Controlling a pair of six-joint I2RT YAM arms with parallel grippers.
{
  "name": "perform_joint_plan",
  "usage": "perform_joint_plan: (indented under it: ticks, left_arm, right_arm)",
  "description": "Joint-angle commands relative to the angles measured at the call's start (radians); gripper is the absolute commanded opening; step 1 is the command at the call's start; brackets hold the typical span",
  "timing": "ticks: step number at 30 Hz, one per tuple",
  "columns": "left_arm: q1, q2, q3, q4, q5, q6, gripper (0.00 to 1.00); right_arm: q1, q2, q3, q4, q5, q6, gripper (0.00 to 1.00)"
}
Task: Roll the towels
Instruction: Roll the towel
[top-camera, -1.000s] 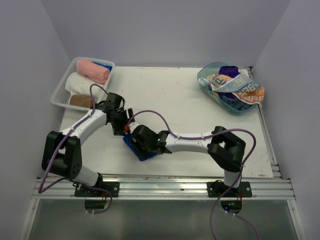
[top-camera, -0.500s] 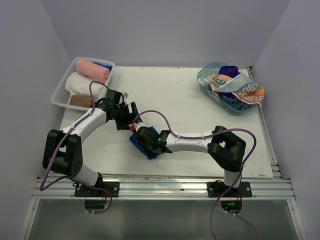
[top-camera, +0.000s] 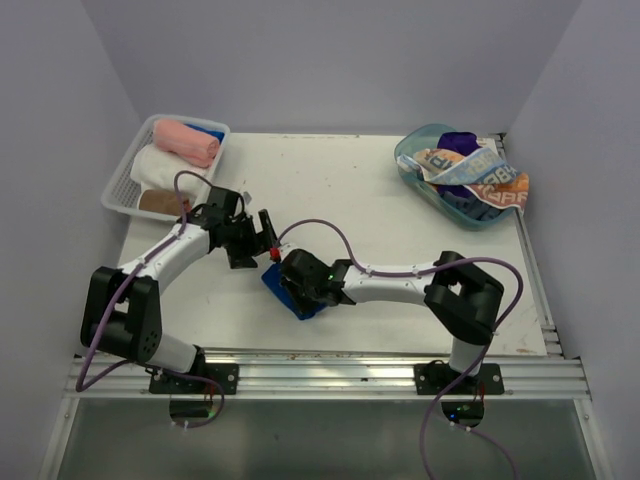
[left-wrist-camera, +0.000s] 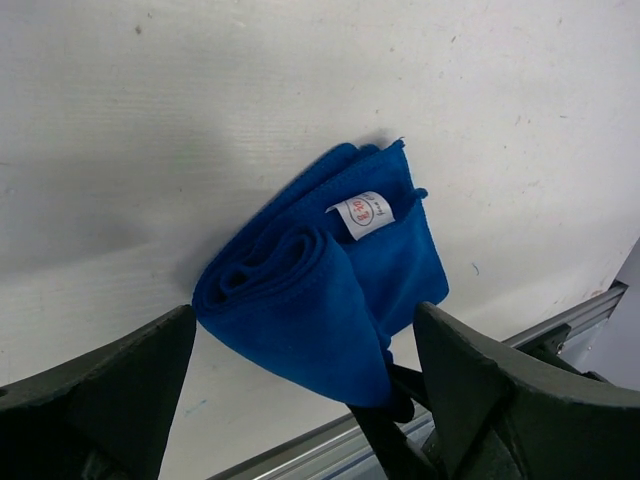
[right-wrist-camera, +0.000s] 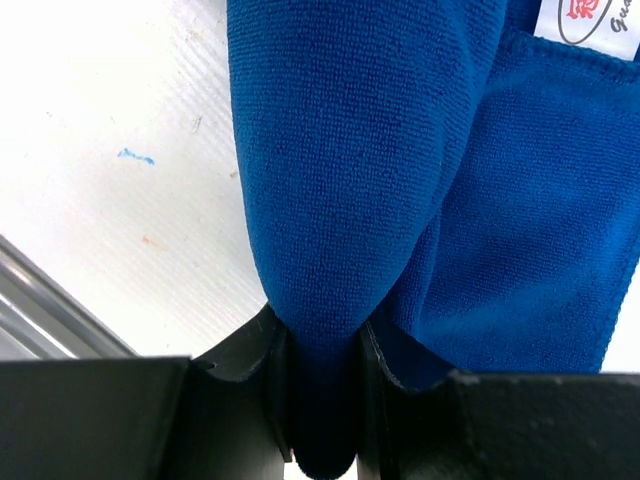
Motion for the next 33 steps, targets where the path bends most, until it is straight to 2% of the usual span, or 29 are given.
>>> perform_joint_plan:
  ticks: [1, 10, 14, 17, 20, 22, 23, 24, 27, 30, 33]
  left_arm:
    - [-0.005, -0.024, -0.072, 0.051, 0.089, -0.017, 0.94]
    - [-0.046, 0.033, -0.091, 0.088, 0.090, -0.006, 0.94]
    - [-0.063, 0.067, -0.106, 0.108, 0.070, -0.005, 0.90]
    - [-0.069, 0.090, -0.114, 0.118, 0.064, -0.003, 0.83]
    - [-0.071, 0.107, -0.114, 0.111, 0.054, 0.000, 0.68]
    - [-0.071, 0.107, -0.106, 0.099, 0.045, 0.006, 0.56]
    - [-0.071, 0.107, -0.098, 0.086, 0.038, 0.008, 0.54]
    - [-0.071, 0.104, -0.091, 0.077, 0.034, 0.012, 0.52]
    - [-0.071, 0.094, -0.069, 0.050, 0.028, 0.020, 0.50]
    - [-0.071, 0.091, -0.054, 0.033, 0.025, 0.023, 0.50]
    - [-0.071, 0.096, -0.045, 0.026, 0.025, 0.026, 0.50]
  right_arm:
    - [-0.028, 0.000, -0.057, -0.022, -0.089, 0.014, 0.00]
    - [-0.085, -0.010, -0.078, 0.021, -0.195, 0.012, 0.00]
    - [-0.097, -0.020, -0.083, 0.016, -0.209, 0.017, 0.00]
    - [-0.099, -0.027, -0.080, 0.001, -0.203, 0.015, 0.00]
    - [-0.101, -0.037, -0.072, -0.022, -0.192, 0.011, 0.03]
    - [-0.101, -0.044, -0.063, -0.035, -0.183, 0.008, 0.18]
    - [-0.101, -0.053, -0.060, -0.051, -0.177, 0.003, 0.24]
    - [-0.099, -0.060, -0.046, -0.065, -0.163, 0.002, 0.36]
    - [-0.097, -0.105, -0.022, -0.114, -0.137, -0.011, 0.53]
    - [-0.087, -0.155, 0.018, -0.173, -0.074, -0.029, 0.61]
    - [-0.062, -0.176, 0.072, -0.232, 0.018, -0.049, 0.64]
